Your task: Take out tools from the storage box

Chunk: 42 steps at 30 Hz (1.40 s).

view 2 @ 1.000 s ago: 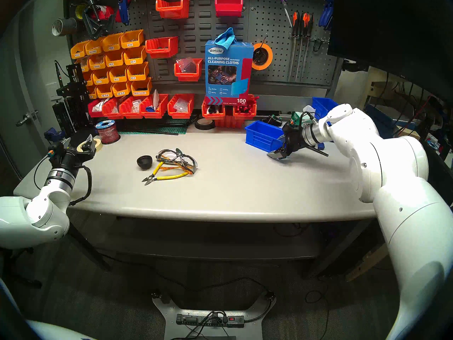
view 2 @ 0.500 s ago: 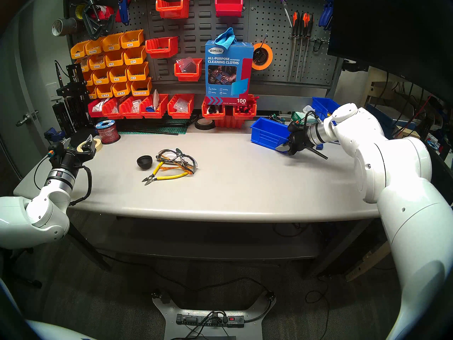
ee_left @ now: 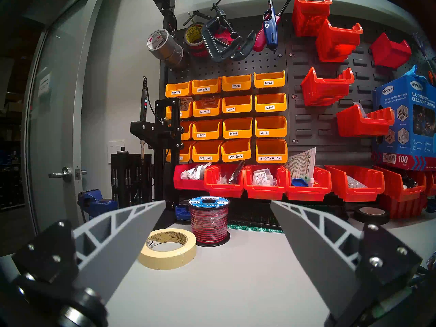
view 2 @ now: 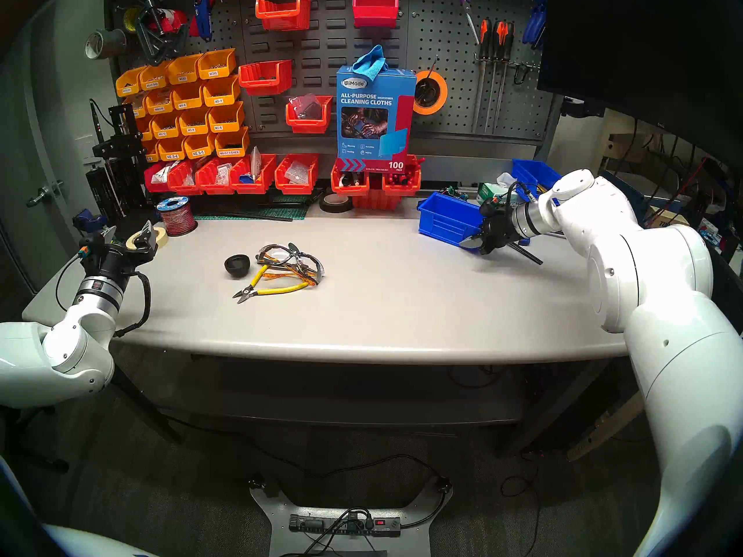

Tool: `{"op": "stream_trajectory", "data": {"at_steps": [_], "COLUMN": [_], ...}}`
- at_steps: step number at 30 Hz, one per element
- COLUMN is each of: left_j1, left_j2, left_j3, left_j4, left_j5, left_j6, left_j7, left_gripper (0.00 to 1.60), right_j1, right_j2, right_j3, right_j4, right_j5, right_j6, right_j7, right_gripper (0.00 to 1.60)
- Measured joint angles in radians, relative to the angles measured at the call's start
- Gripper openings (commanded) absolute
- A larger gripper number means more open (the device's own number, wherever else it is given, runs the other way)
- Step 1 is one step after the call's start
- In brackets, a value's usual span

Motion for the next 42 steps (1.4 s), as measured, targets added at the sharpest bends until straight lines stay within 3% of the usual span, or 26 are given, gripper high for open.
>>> {"op": "stream_trajectory", "data": {"at_steps": [20, 22, 23, 24, 42], "left_j1": [0.001, 0.001, 0.001, 0.001, 0.002], "left_j2": [0.0, 0.0, 0.0, 0.0, 0.0], "left_j3": [0.0, 0.0, 0.0, 0.0, 0.0], "left_j4": [0.0, 0.0, 0.0, 0.0, 0.0], "left_j5": [-0.001, -0.001, -0.001, -0.001, -0.002], "left_j6": [0.0, 0.0, 0.0, 0.0, 0.0], "left_j7": [0.0, 0.0, 0.0, 0.0, 0.0], "left_gripper": [1.6, 1.6, 1.6, 1.6, 1.6], "right_j1": [0.0, 0.0, 0.0, 0.0, -0.002], "right_j2": [0.056, 0.059, 0.061, 0.061, 0.039], "right_j3": [-0.008, -0.008, -0.009, -0.009, -0.015], "right_j4": [-0.004, -0.005, -0.005, -0.005, -0.007], "right_j5": [0.008, 0.009, 0.01, 0.011, 0.017], "right_j6": [0.023, 0.024, 0.025, 0.025, 0.021], "right_j7": [0.028, 0.036, 0.04, 0.042, 0.112], "right_gripper": [0.0, 0.47, 1.26, 1.57, 1.6]}}
